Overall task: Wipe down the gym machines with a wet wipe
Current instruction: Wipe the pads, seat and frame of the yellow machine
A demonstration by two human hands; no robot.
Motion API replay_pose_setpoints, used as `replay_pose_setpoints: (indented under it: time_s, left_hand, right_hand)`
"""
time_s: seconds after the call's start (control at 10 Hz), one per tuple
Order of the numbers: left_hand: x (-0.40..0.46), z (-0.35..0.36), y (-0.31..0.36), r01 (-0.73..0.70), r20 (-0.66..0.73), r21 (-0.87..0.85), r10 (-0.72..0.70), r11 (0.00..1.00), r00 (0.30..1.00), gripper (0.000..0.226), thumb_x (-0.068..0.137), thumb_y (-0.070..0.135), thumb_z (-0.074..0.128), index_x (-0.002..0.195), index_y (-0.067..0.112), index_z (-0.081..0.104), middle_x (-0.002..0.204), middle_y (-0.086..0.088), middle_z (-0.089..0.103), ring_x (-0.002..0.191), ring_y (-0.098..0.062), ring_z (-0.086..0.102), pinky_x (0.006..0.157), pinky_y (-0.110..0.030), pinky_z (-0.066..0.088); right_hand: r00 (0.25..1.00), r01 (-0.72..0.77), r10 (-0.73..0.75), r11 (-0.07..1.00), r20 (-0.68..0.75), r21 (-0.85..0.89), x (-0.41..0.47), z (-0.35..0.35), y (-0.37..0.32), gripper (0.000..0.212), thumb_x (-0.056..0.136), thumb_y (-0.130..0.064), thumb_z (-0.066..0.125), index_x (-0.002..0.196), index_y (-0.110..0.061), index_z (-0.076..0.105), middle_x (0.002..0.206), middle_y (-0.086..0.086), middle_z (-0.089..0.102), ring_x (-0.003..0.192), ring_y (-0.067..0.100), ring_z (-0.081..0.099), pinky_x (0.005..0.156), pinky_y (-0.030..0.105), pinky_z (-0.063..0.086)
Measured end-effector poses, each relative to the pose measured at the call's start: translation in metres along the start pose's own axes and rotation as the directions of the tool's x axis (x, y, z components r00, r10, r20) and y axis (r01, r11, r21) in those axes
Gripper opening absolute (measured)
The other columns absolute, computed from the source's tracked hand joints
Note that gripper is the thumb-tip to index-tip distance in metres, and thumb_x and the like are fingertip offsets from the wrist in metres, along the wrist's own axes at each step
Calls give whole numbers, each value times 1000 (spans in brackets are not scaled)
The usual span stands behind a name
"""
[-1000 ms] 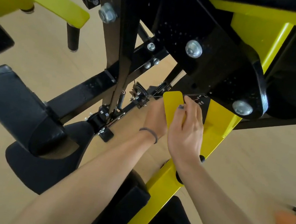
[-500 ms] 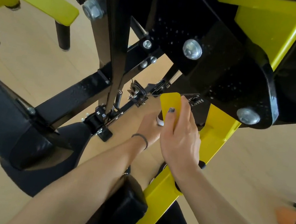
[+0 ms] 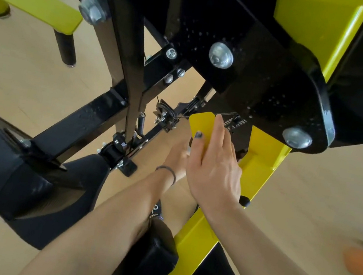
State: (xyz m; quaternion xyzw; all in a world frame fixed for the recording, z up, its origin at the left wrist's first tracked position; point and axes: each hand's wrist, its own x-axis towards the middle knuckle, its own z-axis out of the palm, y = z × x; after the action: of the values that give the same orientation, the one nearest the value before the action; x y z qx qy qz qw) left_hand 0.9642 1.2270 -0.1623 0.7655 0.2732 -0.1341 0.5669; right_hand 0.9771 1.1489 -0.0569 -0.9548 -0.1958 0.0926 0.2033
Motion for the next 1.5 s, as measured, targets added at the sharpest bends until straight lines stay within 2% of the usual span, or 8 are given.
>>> replay_pose_setpoints:
  time_s: [0.2,0.4,0.5,0.6,0.9,1.1,1.3,1.5]
  left_hand:
    - [-6,-19,-26,112,105,232,-140,966,985,17,102,25,49,109,16,62,83,-1,65,58,-6,56,50,-14,38]
    - [-68,-61,0,304,-28,38,-303,952,953,18,100,35,49,91,20,54,85,1,61,88,-21,61,76,-30,46]
    - [-115,-74,29,358,-209,-40,-358,933,910,25,101,46,47,105,22,52,90,0,61,80,-13,58,63,-25,43]
    - [-165,-87,51,262,-414,150,-180,953,892,32,104,32,46,128,12,52,130,-12,53,106,-26,59,87,-36,53]
    - [-228,-179,26,290,-667,707,473,645,576,41,83,1,64,122,11,59,115,-12,57,98,-34,57,78,-45,53]
    - [-212,-243,-32,204,-545,730,376,652,749,44,105,31,37,148,25,47,155,1,40,146,-26,29,122,-43,19]
    - [-197,-278,-32,125,-372,813,342,569,863,44,106,32,33,141,10,47,141,-16,52,130,-35,48,110,-43,36]
    - [-229,-236,-51,-289,18,908,661,304,750,64,102,37,44,159,23,18,165,6,20,153,-14,11,125,-35,0]
  right_hand:
    - [999,-4,5,1000,35,-29,-1,-3,-3,62,105,-49,23,160,-20,16,151,1,45,126,24,54,78,42,55]
    - [998,-9,8,1000,67,7,-3,-11,-5,62,107,-48,26,161,-18,14,153,6,42,133,29,49,90,46,50]
    - [998,31,-33,999,49,40,-6,-9,-1,61,108,-45,27,160,-15,18,155,11,41,138,32,44,104,51,43]
    - [995,97,-97,995,12,6,-10,-9,1,59,108,-41,29,159,-13,21,158,14,38,145,32,36,120,53,26]
    - [946,258,-320,847,60,464,-99,-28,-64,51,109,-33,34,158,-19,30,159,1,39,147,17,33,119,36,32]
    - [940,166,-305,802,154,574,-128,-6,-132,54,110,-37,31,162,-24,23,164,-6,32,150,8,26,111,19,20]
    - [970,-119,-52,748,236,653,-136,27,-198,53,110,-46,23,158,-26,33,161,-7,37,149,11,30,113,22,20]
    - [889,-446,314,427,333,787,-134,31,-213,43,107,-55,28,116,-23,57,97,-6,61,88,9,57,74,26,42]
